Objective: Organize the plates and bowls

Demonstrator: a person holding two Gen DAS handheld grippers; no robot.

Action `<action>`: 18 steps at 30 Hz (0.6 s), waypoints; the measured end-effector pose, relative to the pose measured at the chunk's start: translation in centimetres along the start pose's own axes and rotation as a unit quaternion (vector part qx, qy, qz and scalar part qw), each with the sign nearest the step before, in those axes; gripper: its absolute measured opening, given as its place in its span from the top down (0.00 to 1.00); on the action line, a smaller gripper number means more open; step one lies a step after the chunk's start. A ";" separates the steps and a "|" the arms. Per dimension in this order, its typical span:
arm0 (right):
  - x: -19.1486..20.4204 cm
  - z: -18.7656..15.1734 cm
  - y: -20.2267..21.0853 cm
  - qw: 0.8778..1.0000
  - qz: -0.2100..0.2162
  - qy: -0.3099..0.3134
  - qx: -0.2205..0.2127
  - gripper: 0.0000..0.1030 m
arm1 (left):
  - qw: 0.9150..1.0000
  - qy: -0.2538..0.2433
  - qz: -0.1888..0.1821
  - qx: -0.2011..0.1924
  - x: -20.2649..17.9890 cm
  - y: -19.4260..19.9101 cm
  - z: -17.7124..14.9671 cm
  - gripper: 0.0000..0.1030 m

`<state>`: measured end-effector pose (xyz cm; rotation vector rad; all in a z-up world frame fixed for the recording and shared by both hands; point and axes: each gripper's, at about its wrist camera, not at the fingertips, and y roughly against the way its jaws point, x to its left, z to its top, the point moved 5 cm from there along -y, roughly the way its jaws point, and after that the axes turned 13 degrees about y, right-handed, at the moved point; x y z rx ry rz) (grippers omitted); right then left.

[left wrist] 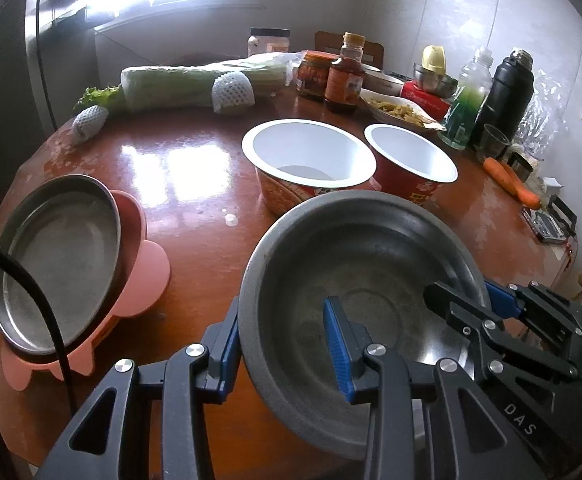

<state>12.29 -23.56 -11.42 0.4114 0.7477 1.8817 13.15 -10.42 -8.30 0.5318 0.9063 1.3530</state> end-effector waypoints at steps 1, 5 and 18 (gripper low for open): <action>0.0 0.0 -0.1 1.000 0.000 0.000 0.000 0.73 | 1.000 -0.001 0.000 -0.001 0.0 0.0 0.0 0.63; 0.1 0.0 -0.5 1.000 0.000 0.000 0.005 0.73 | 1.000 -0.002 0.003 -0.004 0.1 -0.1 0.0 0.63; 0.3 -0.1 -1.5 1.000 0.000 -0.005 0.014 0.72 | 1.000 -0.006 0.004 -0.009 0.3 -0.8 0.2 0.63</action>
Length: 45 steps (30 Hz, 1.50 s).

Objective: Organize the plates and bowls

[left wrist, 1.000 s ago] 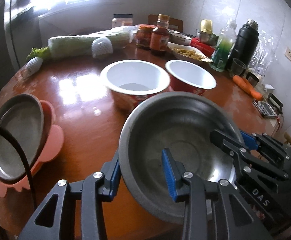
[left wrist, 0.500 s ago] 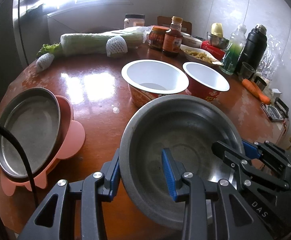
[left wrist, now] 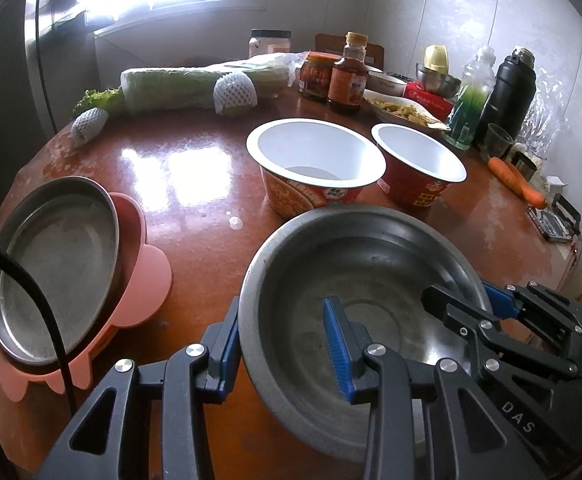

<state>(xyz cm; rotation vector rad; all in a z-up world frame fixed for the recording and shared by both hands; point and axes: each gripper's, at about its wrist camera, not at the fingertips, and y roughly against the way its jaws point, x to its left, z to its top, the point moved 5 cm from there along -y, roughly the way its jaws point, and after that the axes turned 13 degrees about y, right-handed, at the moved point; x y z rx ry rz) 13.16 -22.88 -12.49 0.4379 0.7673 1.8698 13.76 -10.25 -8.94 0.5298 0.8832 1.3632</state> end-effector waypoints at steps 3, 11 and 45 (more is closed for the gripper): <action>0.1 0.1 -0.1 1.000 0.001 -0.002 0.003 0.71 | 1.000 -0.003 0.004 -0.003 -0.1 0.0 0.0 0.62; 0.1 0.3 -0.2 1.000 -0.001 -0.009 0.014 0.67 | 1.000 -0.005 -0.007 -0.002 0.0 0.1 0.0 0.62; -0.2 3.3 3.8 0.998 -0.018 -0.046 -0.029 0.54 | 0.997 0.017 -0.025 -0.065 1.2 5.9 2.6 0.53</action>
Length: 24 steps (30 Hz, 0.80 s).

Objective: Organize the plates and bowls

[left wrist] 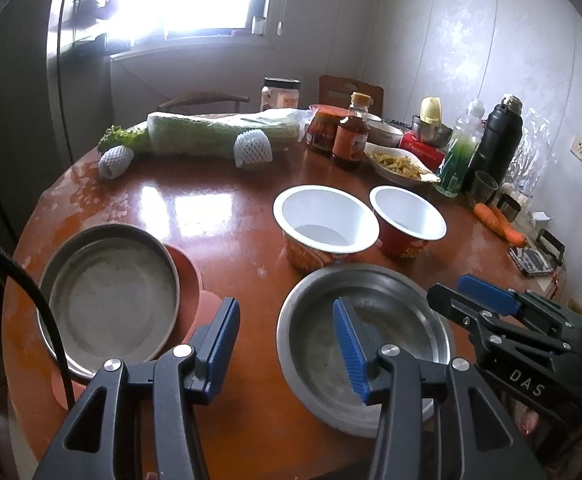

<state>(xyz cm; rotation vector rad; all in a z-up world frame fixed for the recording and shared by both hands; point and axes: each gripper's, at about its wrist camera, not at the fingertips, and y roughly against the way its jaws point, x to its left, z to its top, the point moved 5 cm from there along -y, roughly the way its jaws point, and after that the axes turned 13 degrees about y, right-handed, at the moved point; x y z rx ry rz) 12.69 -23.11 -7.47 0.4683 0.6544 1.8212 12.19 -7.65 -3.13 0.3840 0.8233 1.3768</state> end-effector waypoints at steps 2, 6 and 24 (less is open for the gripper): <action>-0.1 0.3 -0.1 1.000 0.002 -0.001 -0.002 0.54 | 1.000 -0.001 0.000 -0.002 -0.1 -0.1 0.4 0.53; -0.1 0.9 -0.4 1.000 0.009 -0.005 -0.006 0.54 | 1.000 -0.005 0.002 -0.003 -0.4 -0.7 1.3 0.53; -0.7 3.8 -4.5 0.999 0.039 -0.026 -0.004 0.53 | 1.000 -0.009 0.015 -0.014 -0.6 -3.8 6.6 0.53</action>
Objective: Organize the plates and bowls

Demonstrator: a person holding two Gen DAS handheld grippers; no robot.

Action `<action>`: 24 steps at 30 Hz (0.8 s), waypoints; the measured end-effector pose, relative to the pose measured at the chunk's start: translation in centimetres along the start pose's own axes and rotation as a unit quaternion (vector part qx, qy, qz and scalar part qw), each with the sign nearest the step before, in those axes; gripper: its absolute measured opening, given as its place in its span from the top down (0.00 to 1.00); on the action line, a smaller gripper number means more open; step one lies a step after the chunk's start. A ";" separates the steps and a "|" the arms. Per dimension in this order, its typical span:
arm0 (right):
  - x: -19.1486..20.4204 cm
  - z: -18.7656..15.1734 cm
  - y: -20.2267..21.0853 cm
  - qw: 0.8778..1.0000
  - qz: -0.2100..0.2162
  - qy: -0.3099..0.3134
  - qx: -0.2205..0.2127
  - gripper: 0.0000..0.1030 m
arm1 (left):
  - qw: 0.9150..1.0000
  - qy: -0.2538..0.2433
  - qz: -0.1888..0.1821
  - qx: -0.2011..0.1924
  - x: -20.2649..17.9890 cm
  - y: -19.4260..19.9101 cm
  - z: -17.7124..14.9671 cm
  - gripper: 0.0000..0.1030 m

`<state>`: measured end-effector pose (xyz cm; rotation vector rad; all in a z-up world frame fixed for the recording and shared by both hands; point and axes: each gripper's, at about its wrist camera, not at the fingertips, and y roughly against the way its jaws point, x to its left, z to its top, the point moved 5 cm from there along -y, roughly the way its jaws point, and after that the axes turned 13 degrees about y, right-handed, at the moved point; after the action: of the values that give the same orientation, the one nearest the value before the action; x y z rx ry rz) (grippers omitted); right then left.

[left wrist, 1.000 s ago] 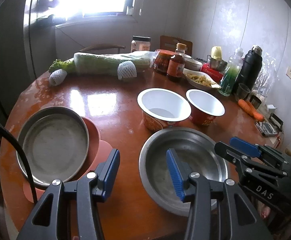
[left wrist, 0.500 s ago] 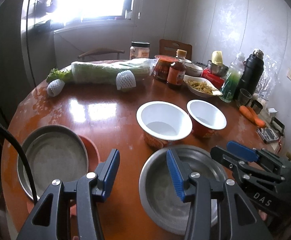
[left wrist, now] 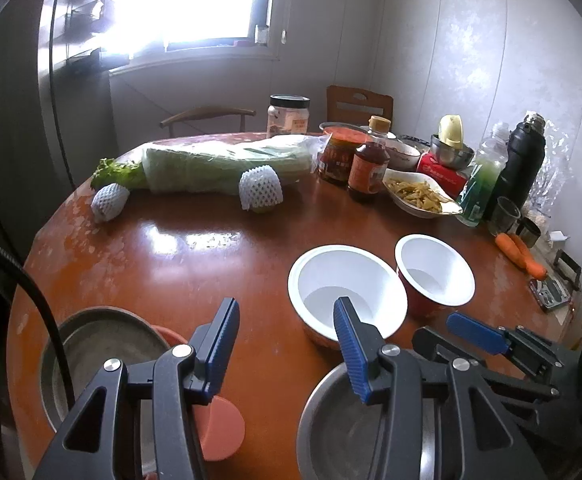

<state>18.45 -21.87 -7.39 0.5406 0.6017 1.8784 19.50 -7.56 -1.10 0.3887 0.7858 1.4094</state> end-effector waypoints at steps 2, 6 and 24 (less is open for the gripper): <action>-0.1 0.2 -0.4 1.000 0.005 -0.002 0.002 0.53 | 1.000 0.000 0.000 0.001 -0.2 -0.4 0.4 0.53; -0.4 0.6 -1.3 1.000 0.009 -0.010 0.008 0.53 | 1.000 0.001 -0.001 0.007 -0.3 -1.7 1.0 0.53; -0.7 1.2 -4.4 0.999 0.012 -0.010 0.029 0.53 | 0.998 -0.002 0.003 0.060 -0.7 -6.8 0.8 0.53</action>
<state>22.59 -20.84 -9.29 0.6071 0.6404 1.8813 25.03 -9.17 -4.93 0.4874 0.8695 1.3695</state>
